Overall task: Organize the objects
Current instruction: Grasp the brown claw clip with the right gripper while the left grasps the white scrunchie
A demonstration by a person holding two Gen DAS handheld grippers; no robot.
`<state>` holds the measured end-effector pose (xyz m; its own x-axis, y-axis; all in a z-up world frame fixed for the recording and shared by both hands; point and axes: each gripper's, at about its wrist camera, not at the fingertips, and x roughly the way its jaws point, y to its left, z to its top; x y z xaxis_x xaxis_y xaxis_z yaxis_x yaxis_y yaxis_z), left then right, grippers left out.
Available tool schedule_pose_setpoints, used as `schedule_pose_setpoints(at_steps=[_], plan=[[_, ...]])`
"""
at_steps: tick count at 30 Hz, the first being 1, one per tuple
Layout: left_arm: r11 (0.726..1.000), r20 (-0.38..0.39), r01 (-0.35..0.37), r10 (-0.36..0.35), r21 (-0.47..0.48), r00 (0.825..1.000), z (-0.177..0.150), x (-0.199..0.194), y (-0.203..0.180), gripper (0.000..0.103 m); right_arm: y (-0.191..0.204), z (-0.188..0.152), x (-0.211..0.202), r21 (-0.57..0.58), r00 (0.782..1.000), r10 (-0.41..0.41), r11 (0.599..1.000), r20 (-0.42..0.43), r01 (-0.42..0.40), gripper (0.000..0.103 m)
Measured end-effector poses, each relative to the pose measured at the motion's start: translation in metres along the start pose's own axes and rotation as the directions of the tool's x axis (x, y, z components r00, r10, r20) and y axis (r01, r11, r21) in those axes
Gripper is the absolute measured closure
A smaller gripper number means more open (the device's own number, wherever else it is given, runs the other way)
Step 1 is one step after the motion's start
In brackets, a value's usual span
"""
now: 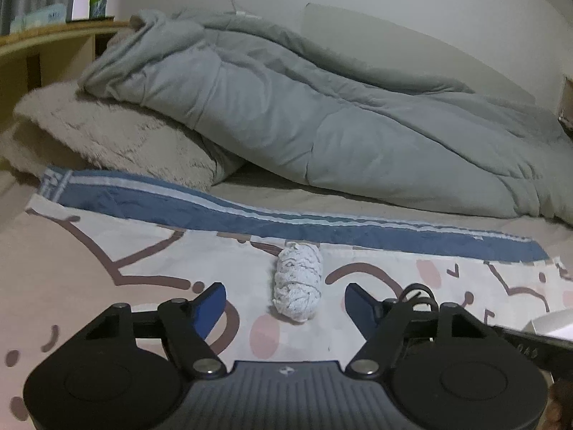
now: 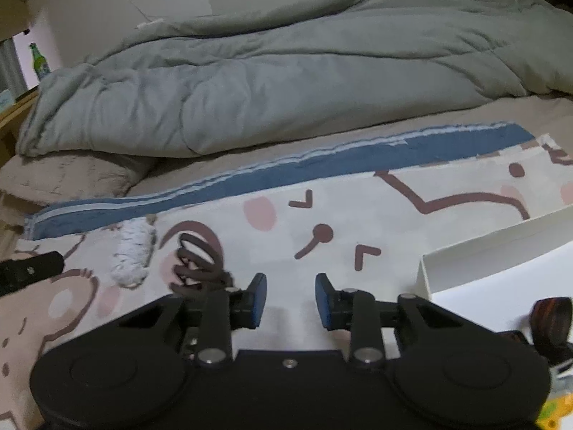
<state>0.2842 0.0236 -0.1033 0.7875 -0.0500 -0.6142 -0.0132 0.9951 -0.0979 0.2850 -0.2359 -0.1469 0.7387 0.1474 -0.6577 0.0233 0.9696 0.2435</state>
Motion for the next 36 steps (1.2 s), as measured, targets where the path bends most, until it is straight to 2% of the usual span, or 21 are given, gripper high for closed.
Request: schedule_pose_setpoints(at_steps=[3, 6, 9, 13, 15, 17, 18, 19, 20, 21, 26, 32, 36], plan=[[1.000, -0.010, 0.001, -0.001, -0.002, 1.000, 0.000, 0.013, 0.002, 0.031, 0.000, -0.003, 0.016, 0.005, 1.000, 0.012, 1.000, -0.020, -0.012, 0.072], [1.000, -0.011, -0.003, 0.003, 0.003, 1.000, 0.001, 0.026, 0.004, 0.031, 0.004, -0.004, 0.018, 0.020, 0.996, 0.084, 0.996, -0.009, -0.084, 0.073], [1.000, -0.011, -0.022, 0.022, -0.008, 1.000, 0.002, 0.038, 0.007, 0.031, 0.016, -0.003, 0.012, -0.011, 0.988, 0.151, 0.989, 0.023, -0.151, 0.073], [0.999, -0.015, -0.027, 0.027, -0.039, 1.000, 0.003, 0.050, 0.016, 0.031, 0.036, -0.001, 0.006, -0.073, 0.953, 0.302, 0.951, 0.019, -0.300, 0.073], [0.999, -0.014, -0.029, 0.029, -0.042, 0.999, 0.004, 0.054, 0.018, 0.031, 0.043, -0.001, 0.003, -0.088, 0.943, 0.332, 0.940, 0.028, -0.328, 0.073], [0.999, -0.014, -0.028, 0.027, -0.039, 1.000, 0.005, 0.059, 0.020, 0.032, 0.045, 0.000, 0.003, -0.072, 0.944, 0.329, 0.943, 0.033, -0.326, 0.072], [0.999, -0.014, -0.028, 0.028, -0.035, 1.000, 0.006, 0.062, 0.020, 0.032, 0.044, 0.000, 0.003, -0.048, 0.946, 0.323, 0.946, 0.037, -0.321, 0.067], [0.999, -0.016, -0.027, 0.027, -0.031, 1.000, 0.006, 0.065, 0.019, 0.035, 0.041, 0.000, 0.004, -0.013, 0.948, 0.314, 0.949, 0.044, -0.314, 0.060], [0.999, -0.021, -0.026, 0.025, -0.028, 0.999, 0.007, 0.068, 0.019, 0.038, 0.038, -0.001, 0.005, 0.023, 0.952, 0.302, 0.953, 0.048, -0.303, 0.045], [0.999, -0.026, -0.025, 0.024, -0.027, 0.999, 0.008, 0.072, 0.019, 0.038, 0.036, -0.002, 0.006, 0.050, 0.955, 0.293, 0.954, 0.049, -0.295, 0.039], [1.000, -0.067, 0.009, -0.010, -0.015, 0.998, 0.012, 0.088, 0.013, 0.040, 0.046, -0.013, 0.011, 0.035, 0.953, 0.299, 0.953, 0.043, -0.301, 0.035], [0.999, -0.134, 0.033, -0.028, 0.040, 0.991, 0.022, 0.106, -0.002, 0.039, 0.070, -0.023, 0.015, -0.059, 0.965, 0.249, 0.968, 0.078, -0.245, 0.026], [0.996, -0.184, 0.064, -0.052, 0.060, 0.982, 0.019, 0.115, -0.012, 0.040, 0.081, -0.027, 0.017, -0.076, 0.959, 0.274, 0.960, 0.072, -0.268, 0.025]])
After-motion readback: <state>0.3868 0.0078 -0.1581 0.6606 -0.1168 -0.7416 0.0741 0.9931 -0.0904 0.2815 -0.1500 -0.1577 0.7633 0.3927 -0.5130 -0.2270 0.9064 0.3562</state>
